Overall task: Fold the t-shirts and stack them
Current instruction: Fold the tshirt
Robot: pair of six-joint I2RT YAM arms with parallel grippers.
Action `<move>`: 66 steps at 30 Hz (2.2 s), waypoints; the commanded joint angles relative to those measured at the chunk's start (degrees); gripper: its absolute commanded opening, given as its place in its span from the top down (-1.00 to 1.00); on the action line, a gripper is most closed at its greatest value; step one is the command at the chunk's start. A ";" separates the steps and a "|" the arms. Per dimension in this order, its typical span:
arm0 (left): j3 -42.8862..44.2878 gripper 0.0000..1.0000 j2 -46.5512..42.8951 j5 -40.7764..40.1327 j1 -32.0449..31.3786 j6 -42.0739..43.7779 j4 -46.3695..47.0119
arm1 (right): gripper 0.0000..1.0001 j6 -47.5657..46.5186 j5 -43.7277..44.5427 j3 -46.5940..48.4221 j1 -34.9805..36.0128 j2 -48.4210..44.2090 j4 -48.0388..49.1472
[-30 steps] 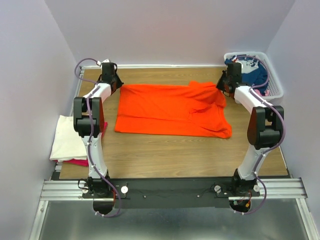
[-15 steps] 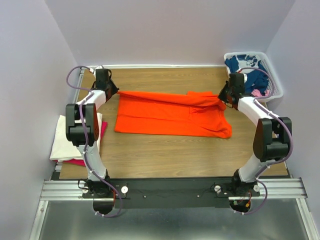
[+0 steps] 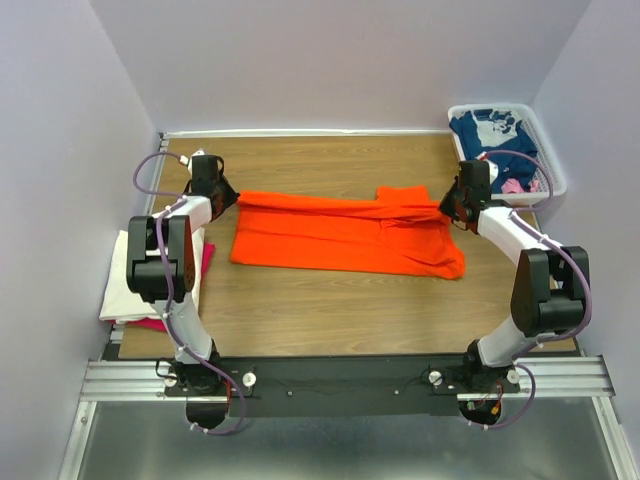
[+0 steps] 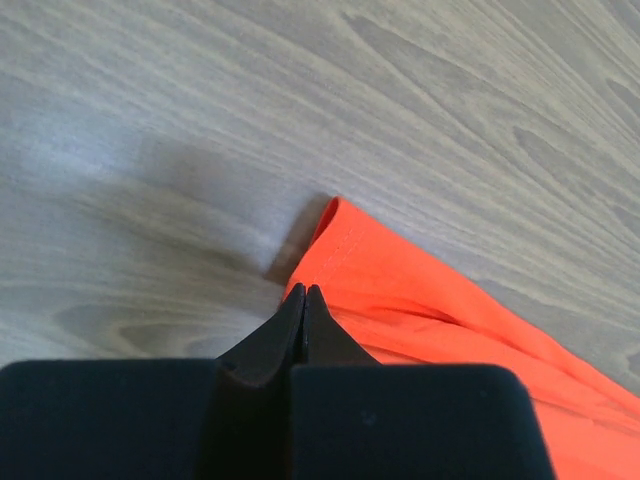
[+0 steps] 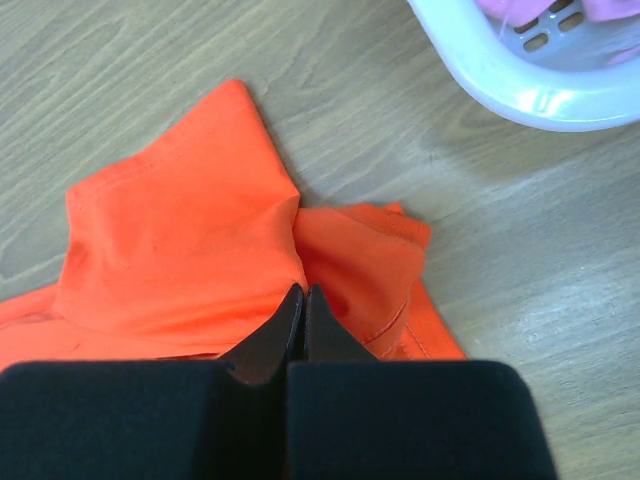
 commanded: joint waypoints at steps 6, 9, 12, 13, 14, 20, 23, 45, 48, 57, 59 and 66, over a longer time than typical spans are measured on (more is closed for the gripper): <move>-4.11 1.00 -5.83 2.73 0.37 -0.97 2.63 | 0.95 1.75 3.90 -1.77 -0.56 -0.40 0.01; -5.78 1.00 -7.23 3.17 0.37 -1.06 2.63 | 0.90 2.28 3.91 -2.47 -0.48 -0.58 0.09; -8.06 1.00 -8.38 3.52 0.37 -1.15 2.54 | 0.88 2.81 3.21 -2.91 -0.48 -1.02 0.09; -8.68 1.00 -8.99 3.53 0.28 -1.24 2.63 | 0.87 3.15 3.11 -3.35 -0.56 -1.37 0.09; -9.38 1.00 -9.17 3.53 0.28 -1.32 2.54 | 0.87 3.24 2.94 -3.61 -0.56 -1.54 0.09; -13.69 1.00 -9.70 3.61 0.28 -2.64 2.89 | 0.76 3.86 2.76 -6.51 -0.56 -3.83 0.36; -15.36 1.00 -9.88 3.70 0.28 -3.43 3.60 | 0.66 4.04 2.76 -7.83 -0.56 -4.71 1.06; -4.76 0.01 -13.32 12.31 -5.51 2.71 3.42 | -0.33 -3.16 -4.88 4.00 -0.56 -0.62 1.59; 0.78 0.01 -8.31 16.17 -9.90 4.64 4.21 | -0.31 -4.22 -7.34 9.55 -0.56 6.25 1.59; 10.03 0.00 3.91 23.65 -17.47 4.04 4.48 | -0.27 -4.49 -7.70 20.11 -0.56 21.38 1.41; 10.38 0.00 4.10 24.53 -17.91 4.12 4.13 | -0.25 -4.58 -7.96 21.60 -0.47 24.72 1.41; 8.81 0.01 1.64 26.47 -18.09 6.23 1.32 | -0.19 -4.40 -10.49 22.32 -0.56 29.04 1.41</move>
